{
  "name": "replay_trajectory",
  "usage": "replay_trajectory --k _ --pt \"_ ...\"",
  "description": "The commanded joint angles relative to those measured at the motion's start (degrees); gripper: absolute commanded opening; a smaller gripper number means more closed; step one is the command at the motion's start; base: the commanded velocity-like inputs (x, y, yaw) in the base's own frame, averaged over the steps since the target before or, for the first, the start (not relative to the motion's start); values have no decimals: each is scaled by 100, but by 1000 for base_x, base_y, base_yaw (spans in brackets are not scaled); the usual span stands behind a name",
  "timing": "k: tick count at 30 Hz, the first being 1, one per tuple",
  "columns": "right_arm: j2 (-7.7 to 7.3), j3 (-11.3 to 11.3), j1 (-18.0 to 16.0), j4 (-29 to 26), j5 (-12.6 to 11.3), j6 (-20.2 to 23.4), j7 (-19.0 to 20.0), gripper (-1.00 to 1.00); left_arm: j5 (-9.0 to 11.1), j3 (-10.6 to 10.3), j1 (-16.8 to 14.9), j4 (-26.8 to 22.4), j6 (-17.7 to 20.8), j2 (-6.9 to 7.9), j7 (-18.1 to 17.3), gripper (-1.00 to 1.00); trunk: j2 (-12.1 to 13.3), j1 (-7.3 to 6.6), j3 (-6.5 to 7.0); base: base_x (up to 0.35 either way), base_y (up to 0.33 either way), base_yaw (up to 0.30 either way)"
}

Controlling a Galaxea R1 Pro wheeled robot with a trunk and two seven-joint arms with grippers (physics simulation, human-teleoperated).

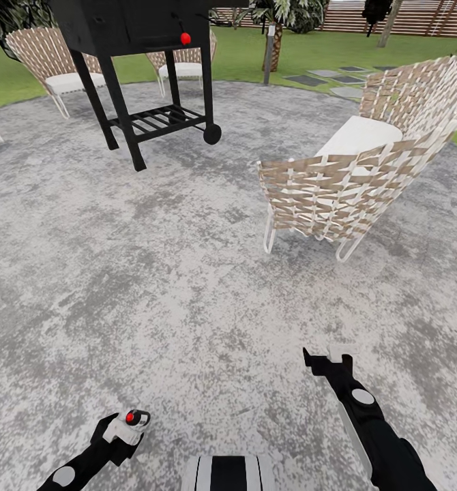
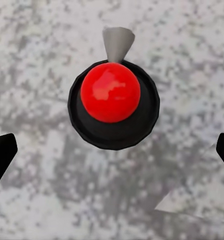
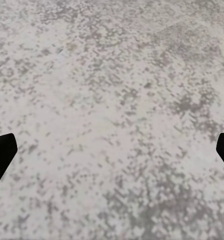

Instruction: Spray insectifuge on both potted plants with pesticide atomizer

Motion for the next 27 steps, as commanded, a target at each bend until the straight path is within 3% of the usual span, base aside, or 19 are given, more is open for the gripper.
replay_trajectory --k 1,27 --pt "-2 0 0 -9 5 33 -2 100 -12 -29 -3 1 -20 6 14 100 -1 -1 -4 9 0 0" --pt "-4 0 -3 -13 5 36 -2 100 -7 -29 -3 0 -25 -1 14 100 -1 -1 -4 16 6 0"
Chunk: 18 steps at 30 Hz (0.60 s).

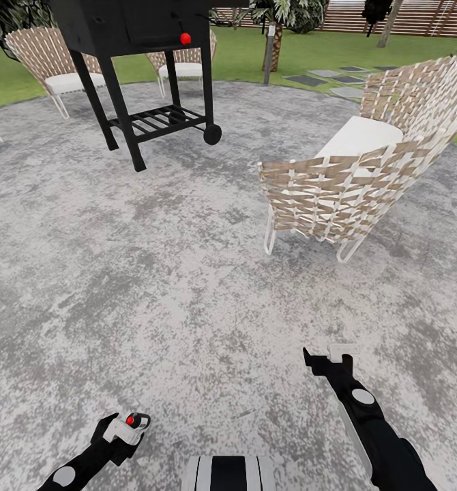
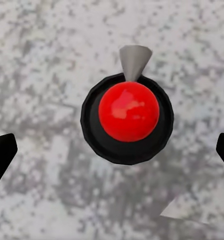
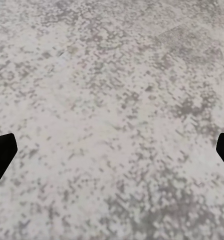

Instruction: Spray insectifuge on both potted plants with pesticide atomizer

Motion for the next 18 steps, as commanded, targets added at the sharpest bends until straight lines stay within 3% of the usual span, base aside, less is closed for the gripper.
replay_trajectory --k 1,18 --pt "-1 0 0 -10 5 34 -2 100 -12 -29 -2 2 -22 5 14 100 -1 -1 -4 0 0 0" --pt "-1 0 -1 -10 5 30 -2 100 -13 -29 -2 2 -21 4 14 100 -1 -1 -4 10 0 0"
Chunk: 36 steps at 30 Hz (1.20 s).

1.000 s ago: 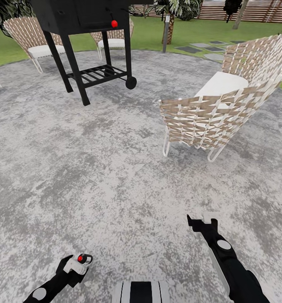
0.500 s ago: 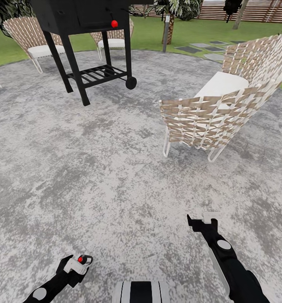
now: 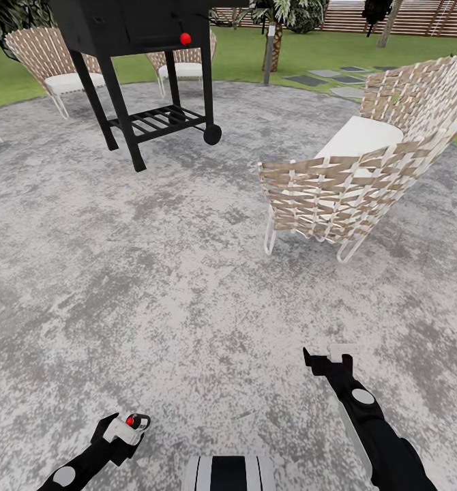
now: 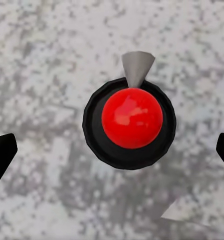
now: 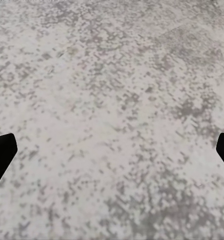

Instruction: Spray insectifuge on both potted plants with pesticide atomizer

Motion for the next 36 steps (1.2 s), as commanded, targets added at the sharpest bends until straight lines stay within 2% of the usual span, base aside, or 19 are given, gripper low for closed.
replay_trajectory --k 1,28,29,36 --pt "-1 0 0 -10 5 33 -2 100 -12 -29 -2 2 -22 5 14 100 -1 -1 -4 0 0 0" --pt "-1 0 1 -10 5 36 -2 100 -11 -38 -2 2 -22 5 12 100 -1 -1 -4 12 0 0" --pt "-1 0 2 -10 5 35 -2 100 -11 -38 -2 1 -23 5 11 -100 -1 -1 -4 0 0 0" --pt "-1 0 1 -10 5 40 -2 100 -11 -31 -2 1 -17 5 12 -100 -1 -1 -4 0 0 0"
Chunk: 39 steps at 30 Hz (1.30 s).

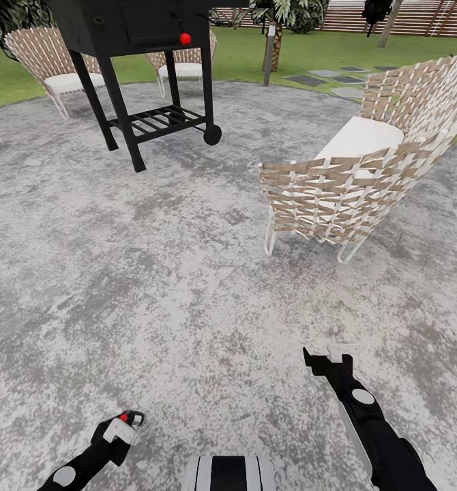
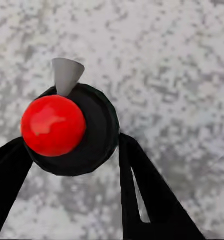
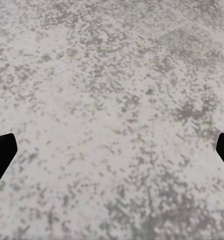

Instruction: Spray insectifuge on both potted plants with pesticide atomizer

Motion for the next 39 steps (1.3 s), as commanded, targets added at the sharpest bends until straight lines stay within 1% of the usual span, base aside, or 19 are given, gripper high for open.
replay_trajectory --k 1,22,39 --pt "-1 0 -1 -10 5 33 -2 100 -23 -27 -4 1 -22 5 19 -100 -1 -1 -4 0 0 0" --pt "3 9 1 -1 5 35 -2 100 -23 -33 -4 -8 -24 5 12 -100 -1 -1 -4 0 0 0" --pt "-8 7 2 76 21 30 4 100 -23 -34 -2 1 -20 5 12 -100 21 -45 373 0 0 0"
